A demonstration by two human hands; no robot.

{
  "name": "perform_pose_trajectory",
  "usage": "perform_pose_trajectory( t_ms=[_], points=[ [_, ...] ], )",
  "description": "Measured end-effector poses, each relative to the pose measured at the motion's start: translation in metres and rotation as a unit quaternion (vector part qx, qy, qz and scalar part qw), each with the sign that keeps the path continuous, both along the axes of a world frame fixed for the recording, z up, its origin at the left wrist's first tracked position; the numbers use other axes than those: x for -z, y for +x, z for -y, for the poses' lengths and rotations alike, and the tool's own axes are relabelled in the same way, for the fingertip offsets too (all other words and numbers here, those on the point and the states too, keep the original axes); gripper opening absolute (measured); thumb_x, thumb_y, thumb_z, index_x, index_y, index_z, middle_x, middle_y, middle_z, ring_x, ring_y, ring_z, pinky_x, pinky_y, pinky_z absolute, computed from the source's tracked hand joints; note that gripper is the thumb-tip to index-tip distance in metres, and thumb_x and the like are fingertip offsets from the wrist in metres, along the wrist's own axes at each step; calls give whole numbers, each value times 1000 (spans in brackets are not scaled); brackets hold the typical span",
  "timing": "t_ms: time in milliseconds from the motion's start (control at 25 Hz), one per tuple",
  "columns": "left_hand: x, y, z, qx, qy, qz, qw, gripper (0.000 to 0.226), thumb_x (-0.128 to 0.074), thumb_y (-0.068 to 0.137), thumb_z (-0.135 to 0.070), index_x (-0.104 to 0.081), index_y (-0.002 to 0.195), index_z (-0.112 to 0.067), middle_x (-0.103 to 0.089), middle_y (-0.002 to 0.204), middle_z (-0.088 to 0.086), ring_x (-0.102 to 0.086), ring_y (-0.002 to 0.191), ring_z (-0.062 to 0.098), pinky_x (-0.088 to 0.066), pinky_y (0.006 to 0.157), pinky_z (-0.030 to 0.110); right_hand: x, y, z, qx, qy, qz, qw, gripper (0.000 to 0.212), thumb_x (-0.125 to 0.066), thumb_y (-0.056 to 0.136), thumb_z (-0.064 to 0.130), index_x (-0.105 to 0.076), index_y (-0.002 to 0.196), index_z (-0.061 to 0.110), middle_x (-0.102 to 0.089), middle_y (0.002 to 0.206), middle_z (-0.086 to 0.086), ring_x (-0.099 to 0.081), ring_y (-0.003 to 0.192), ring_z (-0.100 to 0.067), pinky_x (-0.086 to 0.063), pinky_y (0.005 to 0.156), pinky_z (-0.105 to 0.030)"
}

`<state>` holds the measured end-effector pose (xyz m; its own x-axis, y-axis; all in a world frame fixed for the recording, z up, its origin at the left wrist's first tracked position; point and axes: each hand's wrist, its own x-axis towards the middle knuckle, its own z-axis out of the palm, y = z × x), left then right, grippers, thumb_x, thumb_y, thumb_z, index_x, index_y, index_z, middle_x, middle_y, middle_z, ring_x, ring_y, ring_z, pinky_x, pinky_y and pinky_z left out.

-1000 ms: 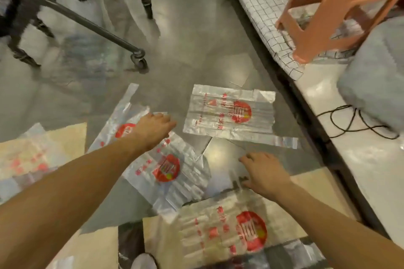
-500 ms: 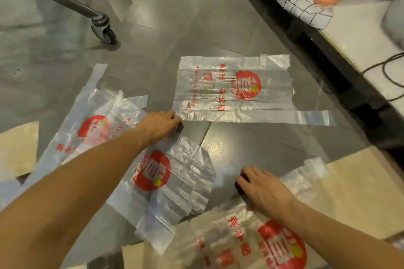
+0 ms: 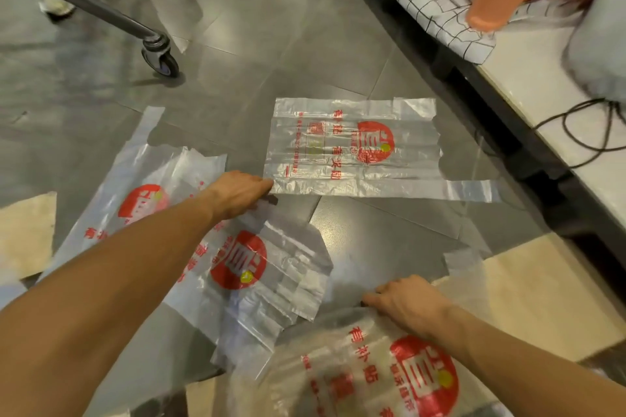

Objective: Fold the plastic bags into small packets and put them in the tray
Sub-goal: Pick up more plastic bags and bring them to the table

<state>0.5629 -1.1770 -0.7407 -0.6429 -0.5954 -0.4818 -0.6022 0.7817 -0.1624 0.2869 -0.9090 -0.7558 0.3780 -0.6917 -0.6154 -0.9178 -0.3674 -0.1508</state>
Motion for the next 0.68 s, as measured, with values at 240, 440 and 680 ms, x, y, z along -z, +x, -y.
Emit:
perform_pose_trajectory(
  t_ms=[240,440,680],
  points=[
    [-122,-26,-7,-9,-16,8,1000,16,-63,100,-26,-67,115,-30,-72,109,-12,-70,93,13,-55,74,28,-109,-5,-13,-63,-83,24,994,44,-61,100,14,-54,141,29,-69,112,-6,-70,92,-33,-49,63,-41],
    [-285,-67,-29,0,-12,-8,1000,16,-59,103,-31,-68,116,-28,-72,112,-1,-70,95,22,-48,73,31,-266,-15,-37,-68,-101,4,993,52,-95,67,27,-67,111,30,-71,87,1,-68,63,-23,-48,48,-31],
    [-547,-134,-72,61,28,-66,996,24,-56,104,-38,-72,120,-29,-71,112,6,-67,101,31,-51,78,34,-517,-46,-59,135,-220,54,965,32,-79,86,42,-58,107,30,-68,98,8,-70,72,-14,-54,50,-31]
  ],
)
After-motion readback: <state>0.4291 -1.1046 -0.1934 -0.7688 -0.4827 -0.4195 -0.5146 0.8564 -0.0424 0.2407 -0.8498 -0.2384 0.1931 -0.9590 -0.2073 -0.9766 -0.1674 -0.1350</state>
